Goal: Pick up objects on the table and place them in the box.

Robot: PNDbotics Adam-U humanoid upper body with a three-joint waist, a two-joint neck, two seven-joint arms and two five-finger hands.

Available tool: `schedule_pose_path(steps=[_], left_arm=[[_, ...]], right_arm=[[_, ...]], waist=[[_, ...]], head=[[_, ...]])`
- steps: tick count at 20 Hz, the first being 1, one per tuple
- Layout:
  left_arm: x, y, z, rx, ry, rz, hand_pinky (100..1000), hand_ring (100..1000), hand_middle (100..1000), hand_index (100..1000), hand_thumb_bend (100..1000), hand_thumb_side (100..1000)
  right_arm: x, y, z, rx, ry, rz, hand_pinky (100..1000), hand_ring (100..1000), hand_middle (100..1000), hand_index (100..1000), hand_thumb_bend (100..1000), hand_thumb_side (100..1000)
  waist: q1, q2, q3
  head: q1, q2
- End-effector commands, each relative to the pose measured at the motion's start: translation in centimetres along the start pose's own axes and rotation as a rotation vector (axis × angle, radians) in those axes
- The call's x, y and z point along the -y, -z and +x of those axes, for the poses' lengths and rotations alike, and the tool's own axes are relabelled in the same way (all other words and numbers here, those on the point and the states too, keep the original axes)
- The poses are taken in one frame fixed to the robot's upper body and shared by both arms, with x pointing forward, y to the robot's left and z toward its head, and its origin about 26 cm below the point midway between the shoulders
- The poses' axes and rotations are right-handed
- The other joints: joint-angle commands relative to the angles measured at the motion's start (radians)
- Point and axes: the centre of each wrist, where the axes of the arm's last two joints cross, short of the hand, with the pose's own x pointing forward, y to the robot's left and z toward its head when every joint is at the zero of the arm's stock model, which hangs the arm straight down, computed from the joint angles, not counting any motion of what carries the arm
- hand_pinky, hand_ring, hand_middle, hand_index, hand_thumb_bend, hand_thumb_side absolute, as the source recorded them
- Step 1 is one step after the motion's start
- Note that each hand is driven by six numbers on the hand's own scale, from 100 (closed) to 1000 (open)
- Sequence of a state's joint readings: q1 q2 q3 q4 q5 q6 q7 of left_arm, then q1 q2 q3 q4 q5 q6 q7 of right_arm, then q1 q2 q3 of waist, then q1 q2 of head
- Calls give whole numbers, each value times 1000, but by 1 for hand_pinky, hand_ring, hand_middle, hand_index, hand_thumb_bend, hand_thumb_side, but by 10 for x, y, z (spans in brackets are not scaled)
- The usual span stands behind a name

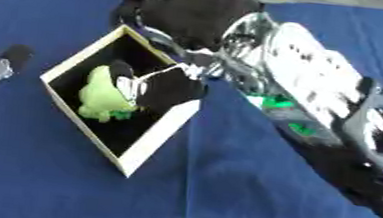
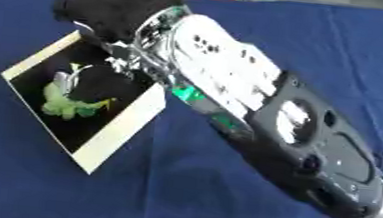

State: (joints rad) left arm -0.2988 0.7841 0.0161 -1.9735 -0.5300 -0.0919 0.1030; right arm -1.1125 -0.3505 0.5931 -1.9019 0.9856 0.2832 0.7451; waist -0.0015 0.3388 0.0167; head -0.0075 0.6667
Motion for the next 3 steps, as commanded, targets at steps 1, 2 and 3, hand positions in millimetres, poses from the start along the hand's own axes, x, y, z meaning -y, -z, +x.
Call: schedule_pose_path(steps=[1, 2, 3], left_arm=[[-10, 2, -1, 9, 31, 20, 506, 648, 631, 785, 486, 611], [-10, 2, -1, 8, 31, 20, 506, 648, 631, 784, 486, 611], [-10, 2, -1, 7, 32, 20, 506, 648, 631, 784, 485, 611]], right_arm=[[17, -25, -13, -48, 9, -87, 967, 922, 818, 859, 100, 605], [17, -29, -19, -65, 12, -105, 967, 920, 816, 858, 100, 588], [16, -32, -24, -79, 15, -121, 967, 917, 813, 856, 100, 570]], waist=[[7, -23, -3], [7, -23, -4], [8, -22, -6]], head=[[8, 1], [10, 2], [11, 3]])
